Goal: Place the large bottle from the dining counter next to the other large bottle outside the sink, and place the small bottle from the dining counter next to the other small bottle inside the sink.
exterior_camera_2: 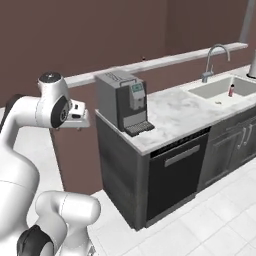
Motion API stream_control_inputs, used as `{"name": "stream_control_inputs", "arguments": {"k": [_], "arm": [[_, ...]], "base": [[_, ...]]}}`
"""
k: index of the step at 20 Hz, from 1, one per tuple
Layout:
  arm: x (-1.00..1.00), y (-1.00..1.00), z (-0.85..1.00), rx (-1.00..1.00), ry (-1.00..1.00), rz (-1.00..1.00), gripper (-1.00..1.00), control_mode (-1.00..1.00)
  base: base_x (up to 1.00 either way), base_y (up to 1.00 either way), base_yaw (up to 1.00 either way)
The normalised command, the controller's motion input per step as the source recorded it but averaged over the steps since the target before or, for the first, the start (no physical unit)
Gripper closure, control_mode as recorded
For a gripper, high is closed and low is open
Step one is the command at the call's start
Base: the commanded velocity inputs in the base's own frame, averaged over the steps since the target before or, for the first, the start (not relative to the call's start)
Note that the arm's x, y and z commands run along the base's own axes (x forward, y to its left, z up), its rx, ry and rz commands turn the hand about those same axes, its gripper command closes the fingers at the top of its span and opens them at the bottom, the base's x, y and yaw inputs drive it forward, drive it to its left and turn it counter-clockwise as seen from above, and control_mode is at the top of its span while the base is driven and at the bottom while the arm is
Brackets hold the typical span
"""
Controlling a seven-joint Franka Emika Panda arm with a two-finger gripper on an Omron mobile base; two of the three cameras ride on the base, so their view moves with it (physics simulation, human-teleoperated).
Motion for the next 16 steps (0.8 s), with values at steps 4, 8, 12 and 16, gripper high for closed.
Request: {"name": "stream_control_inputs", "arguments": {"k": [4, 8, 12, 16], "arm": [[0.0, 0.0, 0.0, 0.0, 0.0, 0.0, -1.0, 1.0], [0.0, 0.0, 0.0, 0.0, 0.0, 0.0, -1.0, 1.0], [0.0, 0.0, 0.0, 0.0, 0.0, 0.0, -1.0, 1.0], [0.0, 0.0, 0.0, 0.0, 0.0, 0.0, -1.0, 1.0]], "base": [[0.26, 1.0, -0.5], [0.12, 1.0, -0.54], [0.0, 1.0, -0.49], [-0.1, 1.0, -0.4]]}}
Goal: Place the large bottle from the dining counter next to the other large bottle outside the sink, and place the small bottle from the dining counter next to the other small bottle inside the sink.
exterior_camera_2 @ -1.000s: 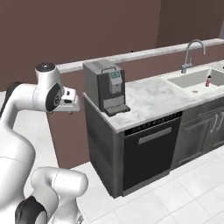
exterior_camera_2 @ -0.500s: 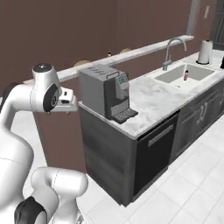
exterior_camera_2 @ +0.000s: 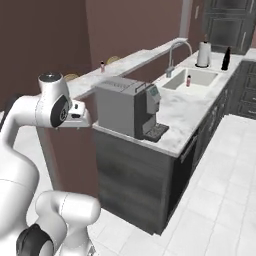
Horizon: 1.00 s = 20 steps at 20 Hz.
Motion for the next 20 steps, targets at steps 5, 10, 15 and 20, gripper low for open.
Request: {"name": "stream_control_inputs", "arguments": {"k": [5, 10, 15, 20], "arm": [[0.0, 0.0, 0.0, 0.0, 0.0, 0.0, -1.0, 1.0], [0.0, 0.0, 0.0, 0.0, 0.0, 0.0, -1.0, 1.0], [0.0, 0.0, 0.0, 0.0, 0.0, 0.0, -1.0, 1.0], [0.0, 0.0, 0.0, 0.0, 0.0, 0.0, -1.0, 1.0]], "base": [[-0.64, 1.0, -0.26], [-0.81, 1.0, -0.23], [-0.4, 1.0, -0.27], [0.09, 1.0, -0.47]]}}
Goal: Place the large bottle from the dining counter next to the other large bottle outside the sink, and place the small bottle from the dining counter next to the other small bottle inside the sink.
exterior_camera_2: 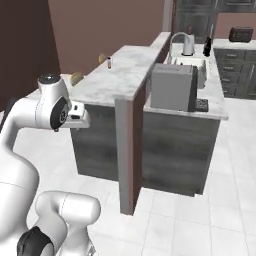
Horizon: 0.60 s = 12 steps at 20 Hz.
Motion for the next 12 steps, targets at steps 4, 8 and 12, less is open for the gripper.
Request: {"name": "stream_control_inputs", "arguments": {"k": [4, 8, 12], "arm": [[0.0, 0.0, 0.0, 0.0, 0.0, 0.0, -1.0, 1.0], [0.0, 0.0, 0.0, 0.0, 0.0, 0.0, -1.0, 1.0], [0.0, 0.0, 0.0, 0.0, 0.0, 0.0, -1.0, 1.0]], "base": [[0.36, 1.0, -0.55], [0.4, 1.0, -0.57], [0.34, 1.0, -0.53]]}}
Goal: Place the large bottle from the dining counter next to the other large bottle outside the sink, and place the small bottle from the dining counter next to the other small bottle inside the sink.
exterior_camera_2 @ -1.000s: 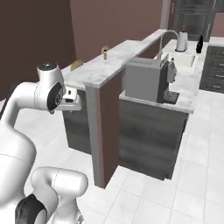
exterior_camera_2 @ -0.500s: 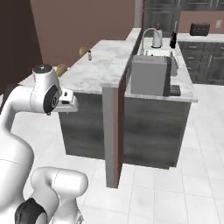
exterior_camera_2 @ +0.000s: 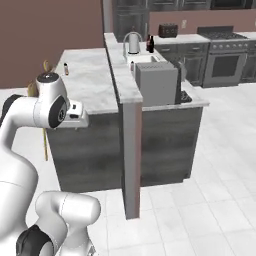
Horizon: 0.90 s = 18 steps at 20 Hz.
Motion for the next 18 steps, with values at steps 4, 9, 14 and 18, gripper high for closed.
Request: {"name": "stream_control_inputs", "arguments": {"k": [4, 9, 14, 18], "arm": [[0.0, 0.0, 0.0, 0.0, 0.0, 0.0, -1.0, 1.0], [0.0, 0.0, 0.0, 0.0, 0.0, 0.0, -1.0, 1.0], [0.0, 0.0, 0.0, 0.0, 0.0, 0.0, -1.0, 1.0], [0.0, 0.0, 0.0, 0.0, 0.0, 0.0, -1.0, 1.0]], "base": [[0.35, 1.0, -0.51], [0.2, 1.0, -0.42], [0.04, 1.0, -0.36], [0.0, 1.0, -0.37]]}}
